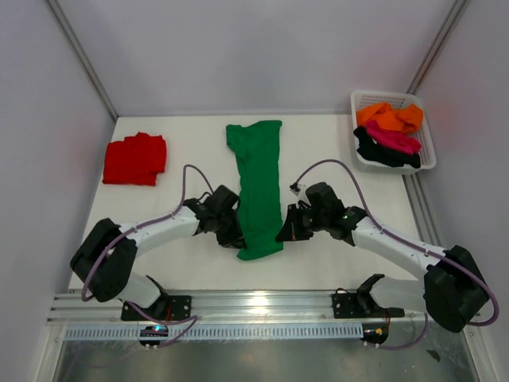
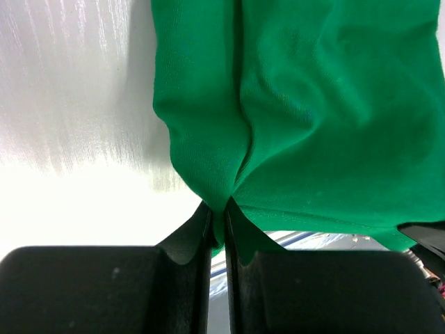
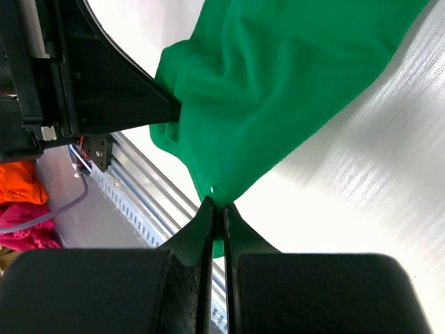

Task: Fold and stack the t-shirts
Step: Fold the folded rectangular tshirt in 1/3 of the way

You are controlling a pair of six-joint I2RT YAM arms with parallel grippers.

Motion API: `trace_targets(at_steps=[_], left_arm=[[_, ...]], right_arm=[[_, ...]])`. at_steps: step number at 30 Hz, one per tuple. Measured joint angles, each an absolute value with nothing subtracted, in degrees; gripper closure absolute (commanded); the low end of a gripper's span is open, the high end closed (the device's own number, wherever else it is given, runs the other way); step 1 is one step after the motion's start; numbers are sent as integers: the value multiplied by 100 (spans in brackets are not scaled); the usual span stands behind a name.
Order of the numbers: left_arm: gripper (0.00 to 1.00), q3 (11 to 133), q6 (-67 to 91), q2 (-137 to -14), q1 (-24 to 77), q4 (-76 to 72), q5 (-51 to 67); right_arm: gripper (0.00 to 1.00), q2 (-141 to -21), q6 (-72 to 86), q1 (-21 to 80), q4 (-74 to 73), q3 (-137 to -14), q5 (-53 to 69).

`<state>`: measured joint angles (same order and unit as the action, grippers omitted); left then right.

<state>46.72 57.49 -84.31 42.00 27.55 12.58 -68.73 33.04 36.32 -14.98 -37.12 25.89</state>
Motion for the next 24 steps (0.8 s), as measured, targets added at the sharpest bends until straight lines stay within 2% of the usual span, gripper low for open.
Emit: trace_targets(at_steps=[6, 24], left_arm=[[91, 5168, 5570, -8652, 4200, 3103, 1031], [91, 9668, 4292, -10683, 3618, 5719, 143]], right_arm=[[97, -6882, 3199, 3642, -1909, -4056, 2381], [97, -8431, 2504, 3566, -2058, -5485, 1890]])
